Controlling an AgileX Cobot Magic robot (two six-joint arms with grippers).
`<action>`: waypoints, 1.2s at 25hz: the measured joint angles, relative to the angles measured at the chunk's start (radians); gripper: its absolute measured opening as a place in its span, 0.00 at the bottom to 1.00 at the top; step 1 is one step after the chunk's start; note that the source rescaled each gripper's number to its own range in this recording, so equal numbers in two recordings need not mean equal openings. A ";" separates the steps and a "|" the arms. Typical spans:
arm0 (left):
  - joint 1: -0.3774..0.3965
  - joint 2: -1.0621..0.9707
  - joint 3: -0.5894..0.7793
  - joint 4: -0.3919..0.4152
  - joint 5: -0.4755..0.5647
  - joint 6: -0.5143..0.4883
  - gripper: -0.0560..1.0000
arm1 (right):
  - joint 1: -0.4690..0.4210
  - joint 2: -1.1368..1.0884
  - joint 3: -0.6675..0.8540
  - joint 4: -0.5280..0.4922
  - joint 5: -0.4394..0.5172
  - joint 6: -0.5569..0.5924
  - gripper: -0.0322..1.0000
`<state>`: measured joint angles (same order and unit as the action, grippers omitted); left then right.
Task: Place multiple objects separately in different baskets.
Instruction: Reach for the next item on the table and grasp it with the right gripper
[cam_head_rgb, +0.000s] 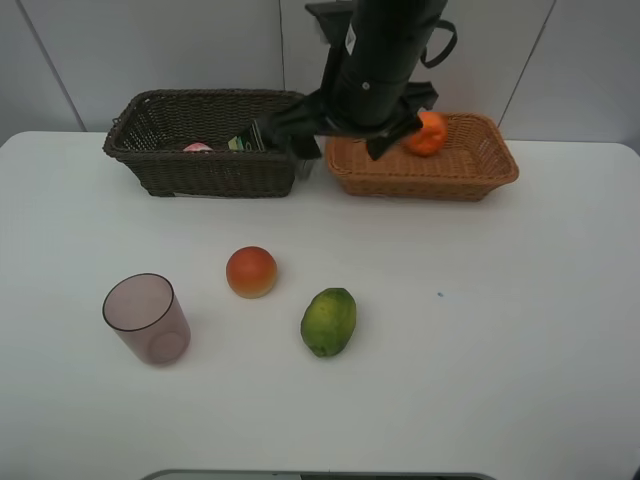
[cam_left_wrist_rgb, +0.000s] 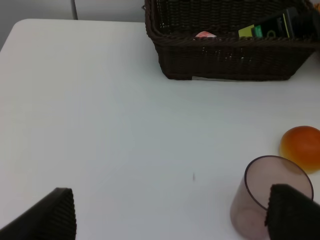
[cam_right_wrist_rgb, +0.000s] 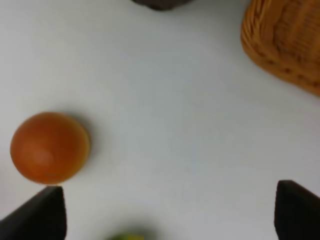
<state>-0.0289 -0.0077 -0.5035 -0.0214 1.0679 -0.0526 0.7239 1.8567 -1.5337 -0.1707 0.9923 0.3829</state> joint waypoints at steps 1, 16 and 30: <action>0.000 0.000 0.000 0.000 0.000 0.000 0.98 | 0.000 -0.040 0.063 0.000 -0.015 0.033 0.81; 0.000 0.000 0.000 0.001 0.000 0.000 0.98 | 0.109 -0.141 0.379 -0.052 -0.133 0.575 0.81; 0.000 0.000 0.000 0.003 0.000 0.000 0.98 | 0.158 0.000 0.382 -0.094 -0.187 0.803 0.81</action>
<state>-0.0289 -0.0077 -0.5035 -0.0186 1.0679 -0.0526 0.8819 1.8565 -1.1513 -0.2648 0.8055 1.1854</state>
